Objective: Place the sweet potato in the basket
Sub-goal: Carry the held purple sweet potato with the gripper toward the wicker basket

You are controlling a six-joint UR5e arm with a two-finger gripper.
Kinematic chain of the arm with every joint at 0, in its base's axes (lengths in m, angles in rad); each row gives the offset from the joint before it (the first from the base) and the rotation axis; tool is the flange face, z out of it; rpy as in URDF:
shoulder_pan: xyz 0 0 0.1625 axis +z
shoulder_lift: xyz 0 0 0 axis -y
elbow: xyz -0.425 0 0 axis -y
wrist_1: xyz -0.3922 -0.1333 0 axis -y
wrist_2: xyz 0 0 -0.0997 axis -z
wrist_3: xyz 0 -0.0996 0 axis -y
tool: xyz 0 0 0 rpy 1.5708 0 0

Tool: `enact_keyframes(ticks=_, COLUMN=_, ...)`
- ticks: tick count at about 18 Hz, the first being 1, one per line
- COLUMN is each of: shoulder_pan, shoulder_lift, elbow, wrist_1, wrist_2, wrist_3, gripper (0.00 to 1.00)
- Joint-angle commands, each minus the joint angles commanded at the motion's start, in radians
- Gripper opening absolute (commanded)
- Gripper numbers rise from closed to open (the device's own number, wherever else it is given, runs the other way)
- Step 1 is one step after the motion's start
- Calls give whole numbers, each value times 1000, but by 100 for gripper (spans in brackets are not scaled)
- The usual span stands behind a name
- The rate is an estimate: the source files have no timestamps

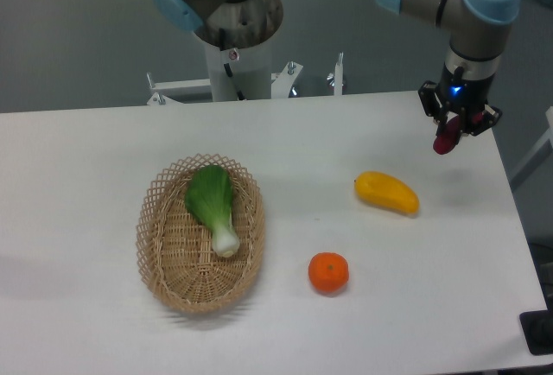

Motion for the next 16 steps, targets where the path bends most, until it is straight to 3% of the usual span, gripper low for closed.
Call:
enact_keyframes(ticks=9, shoulder_pan=-15, shoulder_lift=12, elbow=-26, wrist_1=-9, wrist_2=-5, wrist_3=-43, gripper=10)
enact_keyframes(ticks=16, shoulder_pan=-135, shoulder_lift=32, elbow=-29, wrist_1=-47, wrist_2=-8, wrist_3=-176, gripper=11)
